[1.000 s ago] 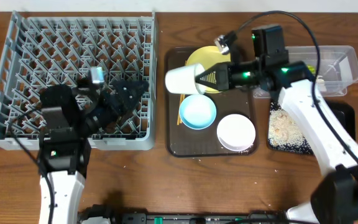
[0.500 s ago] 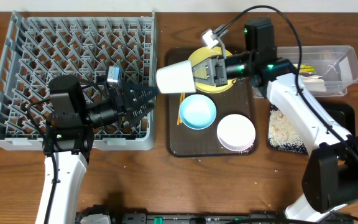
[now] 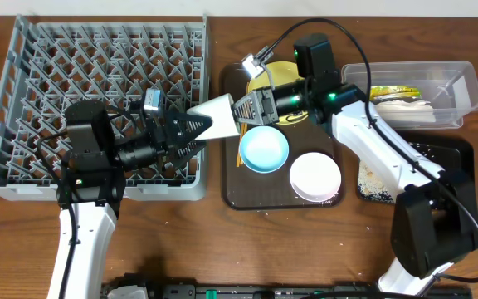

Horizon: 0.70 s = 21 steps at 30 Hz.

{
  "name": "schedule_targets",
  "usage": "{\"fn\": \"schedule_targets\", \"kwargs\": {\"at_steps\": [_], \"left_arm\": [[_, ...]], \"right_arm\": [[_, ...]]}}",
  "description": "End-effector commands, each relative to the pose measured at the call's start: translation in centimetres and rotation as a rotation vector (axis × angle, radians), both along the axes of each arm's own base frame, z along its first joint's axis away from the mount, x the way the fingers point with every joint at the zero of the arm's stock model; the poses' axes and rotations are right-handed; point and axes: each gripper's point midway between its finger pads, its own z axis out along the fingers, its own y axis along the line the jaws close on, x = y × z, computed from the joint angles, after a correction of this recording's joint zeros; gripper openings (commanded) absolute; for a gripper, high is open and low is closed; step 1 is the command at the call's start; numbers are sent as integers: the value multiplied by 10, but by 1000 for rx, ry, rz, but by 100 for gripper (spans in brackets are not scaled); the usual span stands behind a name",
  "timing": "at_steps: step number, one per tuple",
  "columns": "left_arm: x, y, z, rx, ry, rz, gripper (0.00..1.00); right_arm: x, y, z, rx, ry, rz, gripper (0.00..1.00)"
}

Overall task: Sort waste into correct bins and load items into the dishwasher
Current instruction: 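Move white cup left toward left gripper above dish rack, then grasp white cup with left gripper and release right gripper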

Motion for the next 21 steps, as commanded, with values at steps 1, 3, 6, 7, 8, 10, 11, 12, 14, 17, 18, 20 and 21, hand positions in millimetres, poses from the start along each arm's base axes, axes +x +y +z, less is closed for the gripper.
{"fn": "schedule_targets", "kwargs": {"at_steps": [1, 3, 6, 7, 8, 10, 11, 12, 14, 17, 18, 20, 21], "left_arm": [[-1, 0, 5, -2, -27, -15, 91], [-1, 0, 5, -2, -27, -15, 91], [-1, 0, 5, -2, -27, -15, 91], [-1, 0, 5, -2, -27, -15, 91], [-1, 0, 5, -2, -27, -15, 91], [-1, 0, 5, -2, -27, -15, 91], [-1, 0, 5, -2, -27, -15, 91], [-1, 0, 5, -2, -27, -15, 91], [-1, 0, 5, -2, -27, -15, 91], [-1, 0, 5, -2, -27, -15, 89], [-1, 0, 5, -2, -28, -15, 87], [-1, 0, 5, -2, -28, -15, 79], [-1, 0, 5, -2, -28, -15, 76]], "right_arm": [[-7, 9, 5, 7, -2, 25, 1], [-9, 11, 6, 11, -10, 31, 1], [-12, 16, 5, 7, -6, 37, 1], [-14, 17, 5, 6, -6, 41, 1], [-15, 18, 5, 7, -6, 44, 1], [-16, 19, 5, 7, -6, 49, 1], [-16, 19, 5, 7, -6, 50, 1], [-17, 19, 5, 5, -4, 50, 1], [-17, 19, 4, 3, 1, 50, 1], [-18, 19, 3, -1, 5, 51, 1], [-18, 18, 2, -3, 6, 52, 1], [-19, 18, 1, -5, 9, 53, 1], [-19, 18, 1, -6, 10, 53, 1]]}}
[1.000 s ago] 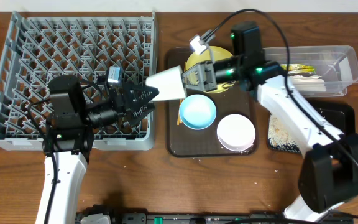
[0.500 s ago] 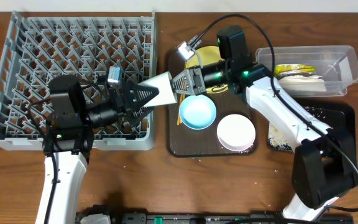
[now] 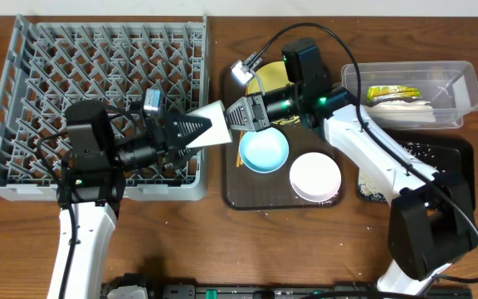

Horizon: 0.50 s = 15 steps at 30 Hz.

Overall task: Sort waste into correct bins and load items into the dishwasher
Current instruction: 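Grasp white cup with left gripper and release right gripper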

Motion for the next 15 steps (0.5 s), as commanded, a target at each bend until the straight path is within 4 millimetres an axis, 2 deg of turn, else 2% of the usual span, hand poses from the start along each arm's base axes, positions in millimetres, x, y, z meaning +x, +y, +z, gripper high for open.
{"fn": "schedule_targets", "kwargs": {"at_steps": [1, 5, 7, 10, 11, 13, 14, 15], "left_arm": [[0, 0, 5, 0, -34, -14, 72], [0, 0, 5, 2, -37, -11, 53], [1, 0, 5, 4, -37, -7, 49], [2, 1, 5, 8, -39, -3, 49], [2, 1, 5, 9, -41, -1, 51], [3, 1, 5, 11, -48, 2, 62], [3, 1, 5, 11, -49, 2, 72], [3, 1, 6, 12, -52, 2, 76]], "right_arm": [[-4, 3, 4, 9, -7, 19, 1], [-4, 3, 4, 10, -7, 20, 1], [-6, 2, 5, 16, -4, 29, 1], [-6, 2, 5, 18, -3, 31, 1], [-6, 2, 5, 18, -3, 31, 1], [-6, 2, 5, 18, -3, 31, 1], [-6, 2, 5, 18, -3, 32, 1], [-6, 2, 5, 18, -3, 32, 1]]}}
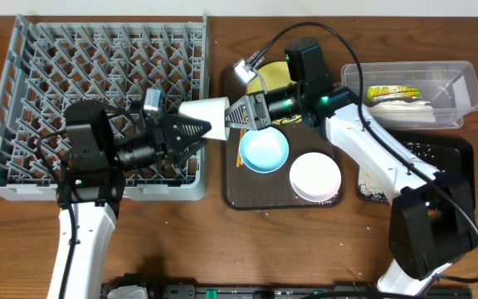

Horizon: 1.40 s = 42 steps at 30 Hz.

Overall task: Sort waste into correct bins and load items into the dishwasher
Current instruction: 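Grasp white cup with left gripper and release right gripper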

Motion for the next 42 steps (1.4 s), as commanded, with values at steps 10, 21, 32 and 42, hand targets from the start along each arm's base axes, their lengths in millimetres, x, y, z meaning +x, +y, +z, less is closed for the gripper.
{"fn": "schedule_targets", "kwargs": {"at_steps": [10, 21, 32, 42], "left_arm": [[4, 1, 3, 12, -22, 16, 89], [4, 7, 5, -1, -22, 20, 94], [-4, 5, 11, -33, -29, -30, 95], [-15, 1, 18, -70, -36, -98, 95]], "right_arm": [[-3, -3, 17, 70, -32, 52, 1], [-15, -8, 21, 130, -61, 131, 1], [-32, -1, 17, 166, -85, 204, 1], [-37, 10, 2, 170, -103, 236, 1]]}}
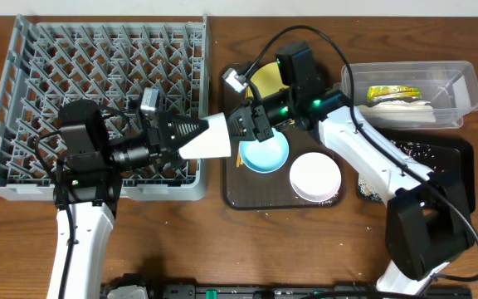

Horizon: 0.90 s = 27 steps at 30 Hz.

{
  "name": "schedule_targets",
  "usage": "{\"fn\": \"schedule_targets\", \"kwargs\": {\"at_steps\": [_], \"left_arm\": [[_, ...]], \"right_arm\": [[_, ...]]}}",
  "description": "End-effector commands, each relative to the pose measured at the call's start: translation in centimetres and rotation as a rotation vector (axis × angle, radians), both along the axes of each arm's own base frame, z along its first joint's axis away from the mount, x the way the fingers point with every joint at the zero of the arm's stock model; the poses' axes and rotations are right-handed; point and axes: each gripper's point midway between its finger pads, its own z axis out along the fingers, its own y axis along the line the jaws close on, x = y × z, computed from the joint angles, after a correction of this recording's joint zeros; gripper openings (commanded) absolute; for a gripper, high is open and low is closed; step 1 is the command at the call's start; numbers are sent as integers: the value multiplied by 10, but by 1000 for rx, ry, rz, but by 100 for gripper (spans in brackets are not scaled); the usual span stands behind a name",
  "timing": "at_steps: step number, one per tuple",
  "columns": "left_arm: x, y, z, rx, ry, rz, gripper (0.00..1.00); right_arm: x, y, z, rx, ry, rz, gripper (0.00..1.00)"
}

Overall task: Sort waste into correct bins and load items into the dishwasher
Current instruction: 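Grasp white cup with left gripper and release right gripper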

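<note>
A white cup (212, 139) lies sideways in the air over the gap between the grey dish rack (23, 178) and the brown tray (239, 198). My right gripper (241, 126) is shut on its wide end. My left gripper (187, 135) reaches from the rack side, and its fingers (191, 125) straddle the cup's narrow end. Whether they press on it cannot be told. On the tray sit a blue bowl (265, 154), a white bowl (314, 177) and a yellow plate (267, 78), which the right arm partly hides.
A clear plastic bin (455, 79) with wrappers and paper stands at the back right. A black tray (451, 162) with crumbs lies in front of it. The rack fills the left half of the table.
The cup has come lower and nearer the front, and is now tilted with its narrow end down to the left. The right gripper moved with it. The left gripper shifted slightly.
The cup was held sideways by the right gripper at the tray's left edge, its narrow end at the left gripper's fingertips. Then it sat further left, over the rack's edge. Now it is lower, deeper between the left fingers.
</note>
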Motion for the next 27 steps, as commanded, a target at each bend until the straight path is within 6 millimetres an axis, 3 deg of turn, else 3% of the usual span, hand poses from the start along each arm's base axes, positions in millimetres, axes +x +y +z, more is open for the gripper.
{"fn": "schedule_targets", "kwargs": {"at_steps": [1, 7, 14, 16, 21, 27], "left_arm": [[-6, -1, 8, -22, -22, -42, 95], [-7, -2, 9, -27, -23, -52, 94], [-10, -2, 10, -35, -25, -66, 88], [-10, -2, 10, -36, -25, -68, 85], [-10, -2, 10, -36, -25, -68, 67], [-11, -3, 11, -39, -29, -76, 66]], "right_arm": [[0, 4, -17, 8, 18, 34, 1], [3, 6, -29, -2, 41, 34, 1], [8, 5, -25, 11, 24, 27, 1], [8, 5, -23, 18, 23, 32, 1], [8, 5, -21, 24, 25, 39, 1], [8, 4, -21, 22, 28, 37, 1]]}}
